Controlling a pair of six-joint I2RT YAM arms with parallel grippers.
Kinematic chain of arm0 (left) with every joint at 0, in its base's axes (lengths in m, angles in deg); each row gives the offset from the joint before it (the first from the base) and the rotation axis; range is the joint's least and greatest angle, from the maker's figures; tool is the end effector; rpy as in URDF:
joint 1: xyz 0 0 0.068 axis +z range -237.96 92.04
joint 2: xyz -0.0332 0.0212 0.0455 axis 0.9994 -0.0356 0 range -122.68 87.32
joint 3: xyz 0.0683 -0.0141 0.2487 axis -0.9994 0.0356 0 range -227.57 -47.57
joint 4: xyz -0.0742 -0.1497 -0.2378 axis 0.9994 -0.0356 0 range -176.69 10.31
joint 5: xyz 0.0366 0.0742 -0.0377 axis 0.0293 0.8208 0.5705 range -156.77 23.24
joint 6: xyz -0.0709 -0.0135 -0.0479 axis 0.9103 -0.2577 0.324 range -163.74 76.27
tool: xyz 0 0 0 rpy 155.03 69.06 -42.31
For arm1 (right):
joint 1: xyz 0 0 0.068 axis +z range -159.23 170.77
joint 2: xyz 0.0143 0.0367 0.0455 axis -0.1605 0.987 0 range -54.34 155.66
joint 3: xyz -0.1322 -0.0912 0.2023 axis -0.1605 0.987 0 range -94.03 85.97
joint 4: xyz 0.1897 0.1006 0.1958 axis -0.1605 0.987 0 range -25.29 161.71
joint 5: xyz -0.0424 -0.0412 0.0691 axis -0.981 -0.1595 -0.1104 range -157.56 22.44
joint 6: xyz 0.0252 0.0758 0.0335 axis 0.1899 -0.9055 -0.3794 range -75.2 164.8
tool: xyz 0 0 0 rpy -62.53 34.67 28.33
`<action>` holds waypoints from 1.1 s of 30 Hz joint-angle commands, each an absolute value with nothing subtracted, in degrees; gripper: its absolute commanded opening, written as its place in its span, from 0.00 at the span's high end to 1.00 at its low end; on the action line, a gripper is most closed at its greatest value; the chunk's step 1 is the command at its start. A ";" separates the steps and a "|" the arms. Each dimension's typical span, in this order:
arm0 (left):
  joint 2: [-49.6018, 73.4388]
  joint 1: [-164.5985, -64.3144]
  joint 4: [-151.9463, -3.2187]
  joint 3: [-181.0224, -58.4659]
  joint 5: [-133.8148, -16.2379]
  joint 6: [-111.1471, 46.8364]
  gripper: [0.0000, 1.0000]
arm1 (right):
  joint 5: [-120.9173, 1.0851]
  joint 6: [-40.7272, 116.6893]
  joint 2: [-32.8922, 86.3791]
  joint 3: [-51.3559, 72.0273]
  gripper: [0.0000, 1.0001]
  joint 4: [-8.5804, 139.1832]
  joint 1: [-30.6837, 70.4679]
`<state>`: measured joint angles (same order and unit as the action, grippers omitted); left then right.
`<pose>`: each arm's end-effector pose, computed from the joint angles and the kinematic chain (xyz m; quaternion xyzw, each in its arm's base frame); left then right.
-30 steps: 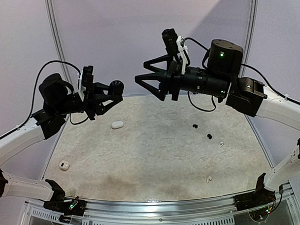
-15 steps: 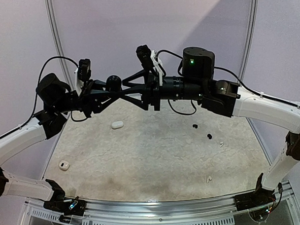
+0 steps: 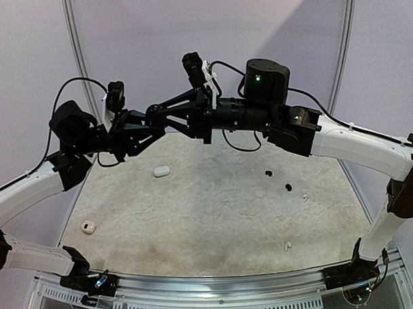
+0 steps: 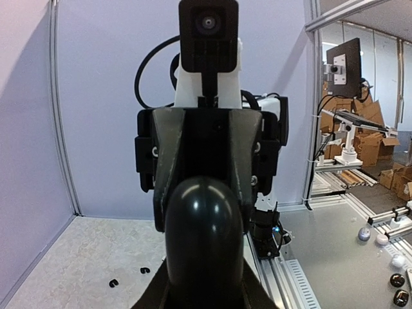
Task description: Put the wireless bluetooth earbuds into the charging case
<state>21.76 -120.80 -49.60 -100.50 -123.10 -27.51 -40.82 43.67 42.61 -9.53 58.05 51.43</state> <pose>0.2263 -0.2218 0.3732 0.4519 0.4612 -0.5492 0.5305 0.1997 0.4260 0.4266 -0.4740 0.4846 0.5028 0.5365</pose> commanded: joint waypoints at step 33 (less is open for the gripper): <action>23.40 -122.37 -99.69 -108.83 -116.05 -66.31 0.32 | -49.96 62.13 47.47 -30.01 1.00 105.89 53.57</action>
<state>24.15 -121.04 -98.87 -107.41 -117.05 -66.65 -49.14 59.91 44.84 -29.25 101.70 53.02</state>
